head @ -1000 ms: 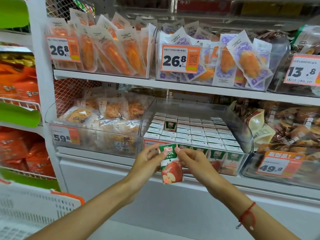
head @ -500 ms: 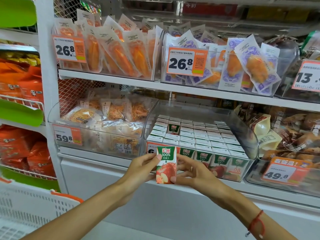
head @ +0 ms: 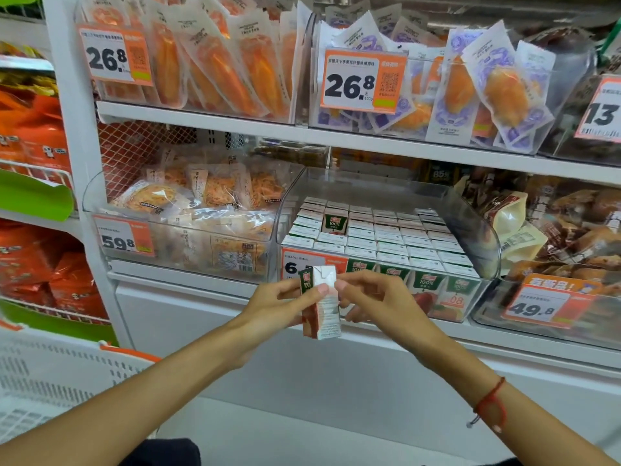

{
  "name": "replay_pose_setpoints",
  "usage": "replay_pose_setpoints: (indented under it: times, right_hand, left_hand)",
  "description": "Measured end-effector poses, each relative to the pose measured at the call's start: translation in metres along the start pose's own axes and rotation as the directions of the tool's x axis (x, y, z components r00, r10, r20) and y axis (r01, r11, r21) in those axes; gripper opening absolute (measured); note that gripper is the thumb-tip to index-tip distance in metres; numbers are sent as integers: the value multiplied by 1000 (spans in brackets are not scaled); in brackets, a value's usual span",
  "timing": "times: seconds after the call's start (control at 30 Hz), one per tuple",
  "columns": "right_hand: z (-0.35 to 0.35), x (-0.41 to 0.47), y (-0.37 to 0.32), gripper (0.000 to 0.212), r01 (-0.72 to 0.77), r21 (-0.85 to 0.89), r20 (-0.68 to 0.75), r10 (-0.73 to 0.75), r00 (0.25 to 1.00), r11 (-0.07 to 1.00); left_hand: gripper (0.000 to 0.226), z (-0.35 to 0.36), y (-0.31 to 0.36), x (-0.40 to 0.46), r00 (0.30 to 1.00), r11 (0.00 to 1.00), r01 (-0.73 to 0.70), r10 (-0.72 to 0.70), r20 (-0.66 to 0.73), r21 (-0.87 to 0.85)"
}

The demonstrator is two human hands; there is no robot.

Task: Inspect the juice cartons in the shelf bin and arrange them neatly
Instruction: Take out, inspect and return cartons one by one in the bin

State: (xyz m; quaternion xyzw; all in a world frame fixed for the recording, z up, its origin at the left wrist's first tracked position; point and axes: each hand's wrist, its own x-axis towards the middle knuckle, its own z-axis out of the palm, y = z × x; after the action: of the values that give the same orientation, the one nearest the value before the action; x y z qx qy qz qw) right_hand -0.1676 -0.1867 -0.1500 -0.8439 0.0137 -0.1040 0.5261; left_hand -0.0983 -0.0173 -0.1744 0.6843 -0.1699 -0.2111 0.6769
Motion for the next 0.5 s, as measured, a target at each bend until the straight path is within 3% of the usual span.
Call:
replay_pose_setpoints:
  times: [0.2, 0.3, 0.4, 0.5]
  right_hand:
    - [-11, 5, 6, 25, -158, 114, -10, 160, 987, 981]
    - [-17, 4, 7, 32, -226, 72, 111, 218, 970, 971]
    - [-21, 1, 7, 57, -305, 55, 292, 277, 915, 951]
    - [-22, -2, 5, 55, -327, 85, 334, 282, 899, 941]
  left_hand:
    - [20, 8, 4, -4, 993, 998, 50, -45, 105, -46]
    - [19, 11, 6, -4, 996, 994, 40, -31, 89, -101]
    - [33, 11, 6, -2, 998, 994, 14, -7, 66, -109]
    - [38, 12, 6, -1, 998, 993, 3, 4, 61, -117]
